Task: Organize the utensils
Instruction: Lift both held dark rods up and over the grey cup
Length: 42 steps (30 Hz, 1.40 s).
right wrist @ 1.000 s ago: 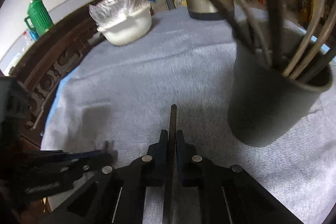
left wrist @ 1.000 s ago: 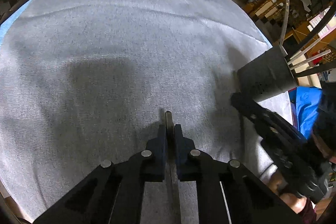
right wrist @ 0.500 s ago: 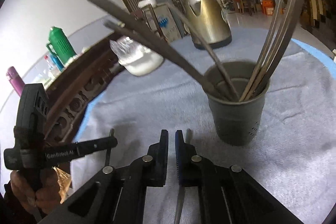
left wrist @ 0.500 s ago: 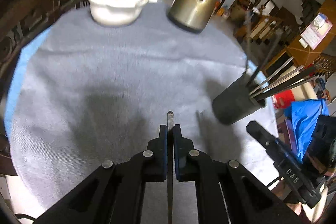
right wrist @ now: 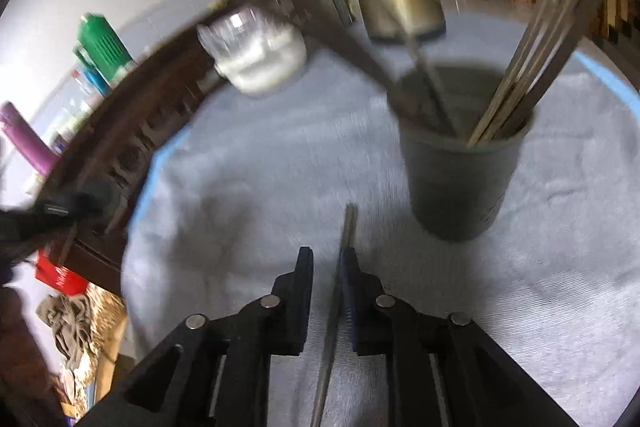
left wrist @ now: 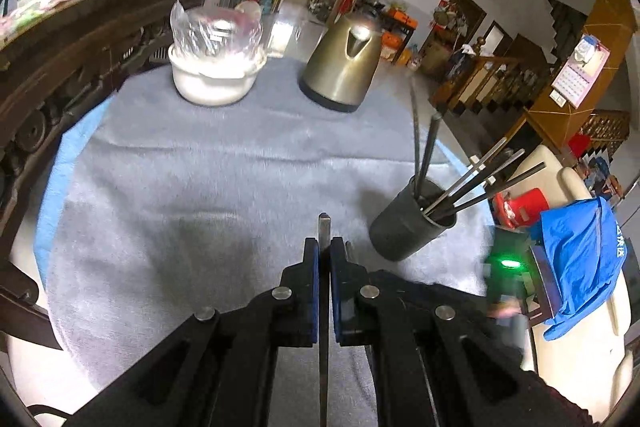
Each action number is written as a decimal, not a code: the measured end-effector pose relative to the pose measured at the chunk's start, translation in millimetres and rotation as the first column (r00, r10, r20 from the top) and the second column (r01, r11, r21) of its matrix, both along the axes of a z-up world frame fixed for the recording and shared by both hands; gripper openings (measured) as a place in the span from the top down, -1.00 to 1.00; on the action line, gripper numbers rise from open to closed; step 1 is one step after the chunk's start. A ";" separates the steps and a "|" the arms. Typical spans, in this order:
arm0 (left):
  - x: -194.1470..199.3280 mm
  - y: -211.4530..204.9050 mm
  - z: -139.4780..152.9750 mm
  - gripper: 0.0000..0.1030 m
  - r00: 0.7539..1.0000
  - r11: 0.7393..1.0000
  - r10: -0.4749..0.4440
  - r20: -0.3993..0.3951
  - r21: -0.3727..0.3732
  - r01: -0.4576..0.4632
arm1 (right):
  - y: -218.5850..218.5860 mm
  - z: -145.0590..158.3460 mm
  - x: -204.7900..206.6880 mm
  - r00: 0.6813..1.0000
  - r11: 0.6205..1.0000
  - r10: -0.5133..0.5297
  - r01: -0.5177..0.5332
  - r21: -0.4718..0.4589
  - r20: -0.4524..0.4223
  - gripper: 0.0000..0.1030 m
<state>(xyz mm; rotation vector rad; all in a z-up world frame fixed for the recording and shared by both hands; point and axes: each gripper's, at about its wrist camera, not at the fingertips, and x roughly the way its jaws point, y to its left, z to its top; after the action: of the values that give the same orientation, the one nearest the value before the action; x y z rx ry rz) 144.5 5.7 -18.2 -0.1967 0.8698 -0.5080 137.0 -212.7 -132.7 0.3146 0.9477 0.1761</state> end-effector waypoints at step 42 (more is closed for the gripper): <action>-53.3 -37.3 76.2 0.89 0.977 0.999 -0.040 0.209 0.030 0.035 | -70.4 140.4 -101.1 0.842 0.985 -0.155 0.090 0.150 0.516 0.88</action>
<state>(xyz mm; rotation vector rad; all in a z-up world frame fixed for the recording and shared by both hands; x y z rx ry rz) 91.2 -31.5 58.0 -0.1007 0.6743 -0.5420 35.9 -283.1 7.7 0.4109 0.3674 0.1892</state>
